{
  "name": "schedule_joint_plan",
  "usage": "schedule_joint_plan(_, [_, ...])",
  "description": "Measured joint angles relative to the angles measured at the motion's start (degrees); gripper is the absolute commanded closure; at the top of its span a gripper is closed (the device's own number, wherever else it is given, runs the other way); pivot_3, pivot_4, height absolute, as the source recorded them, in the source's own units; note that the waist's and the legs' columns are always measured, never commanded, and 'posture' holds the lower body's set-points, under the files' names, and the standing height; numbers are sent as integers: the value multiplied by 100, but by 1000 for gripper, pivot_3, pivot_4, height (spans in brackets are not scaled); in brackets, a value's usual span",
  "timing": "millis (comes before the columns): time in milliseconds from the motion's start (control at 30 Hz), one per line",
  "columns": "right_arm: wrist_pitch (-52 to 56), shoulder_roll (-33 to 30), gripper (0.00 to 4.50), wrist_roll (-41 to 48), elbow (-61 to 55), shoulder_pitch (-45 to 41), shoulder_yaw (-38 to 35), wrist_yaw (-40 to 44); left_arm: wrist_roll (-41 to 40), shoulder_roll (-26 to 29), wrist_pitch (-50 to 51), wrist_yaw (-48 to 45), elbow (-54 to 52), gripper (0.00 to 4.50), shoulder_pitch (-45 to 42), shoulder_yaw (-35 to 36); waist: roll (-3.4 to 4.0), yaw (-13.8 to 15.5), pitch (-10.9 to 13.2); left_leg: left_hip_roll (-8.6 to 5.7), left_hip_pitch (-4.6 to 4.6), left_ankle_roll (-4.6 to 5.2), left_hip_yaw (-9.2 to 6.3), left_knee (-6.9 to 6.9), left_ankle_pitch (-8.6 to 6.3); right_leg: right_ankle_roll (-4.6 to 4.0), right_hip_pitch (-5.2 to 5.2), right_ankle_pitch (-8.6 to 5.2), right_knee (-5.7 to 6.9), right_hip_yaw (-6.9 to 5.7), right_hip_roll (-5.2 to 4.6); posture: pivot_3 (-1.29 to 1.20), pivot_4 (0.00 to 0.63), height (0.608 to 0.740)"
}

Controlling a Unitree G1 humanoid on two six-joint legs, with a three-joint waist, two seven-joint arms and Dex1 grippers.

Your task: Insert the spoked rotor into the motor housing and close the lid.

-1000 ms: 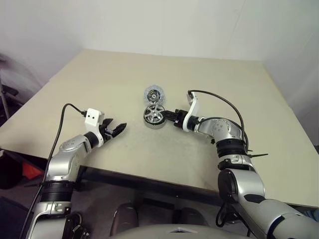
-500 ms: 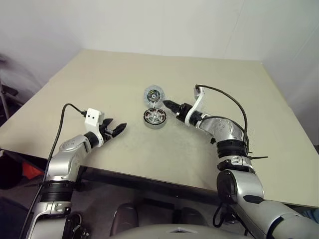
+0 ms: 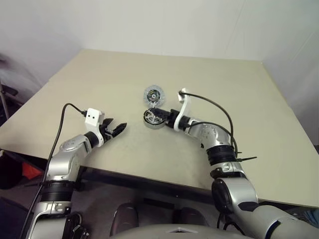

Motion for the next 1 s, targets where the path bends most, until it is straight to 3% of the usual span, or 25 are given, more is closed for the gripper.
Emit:
schedule_joint_plan(67, [-99,0,4204,-143,2,-13,165,16,0,2,0,0,0,458,0,1,0,0,0,0,4,0,0,0,0,0,3,0,0,0,0,0,0,740])
schedule_joint_plan(433, [-428,-47,4204,-839,290,-116,689,-123,0,3,2,6,-3,458,6,7,-1,13,0,-1,25,11,-3,1,-7,30,24,-17,2,1,-1,0,0,740])
schedule_joint_plan(733, [158,-306,4204,-76,-959,-144,102,258,4,-26,-2,15,11,458,-43,-31,-2,-2,0,1,8,5,-8,-4,-3,3,9,-1,-3,2,2,0,0,740])
schedule_joint_plan(900, [-449,-880,4204,-440,-1109,-279,449,751,10,-54,-20,10,62,458,-93,-38,-2,6,0,-1,4,7,-4,-2,-4,4,11,-2,-9,2,0,0,0,740])
schedule_joint_plan(1000, [-733,-871,4204,-554,-829,-418,442,761,17,-100,-30,9,88,458,-98,-44,-3,-8,0,0,9,6,-3,-2,-3,3,11,-2,-6,2,0,0,0,740])
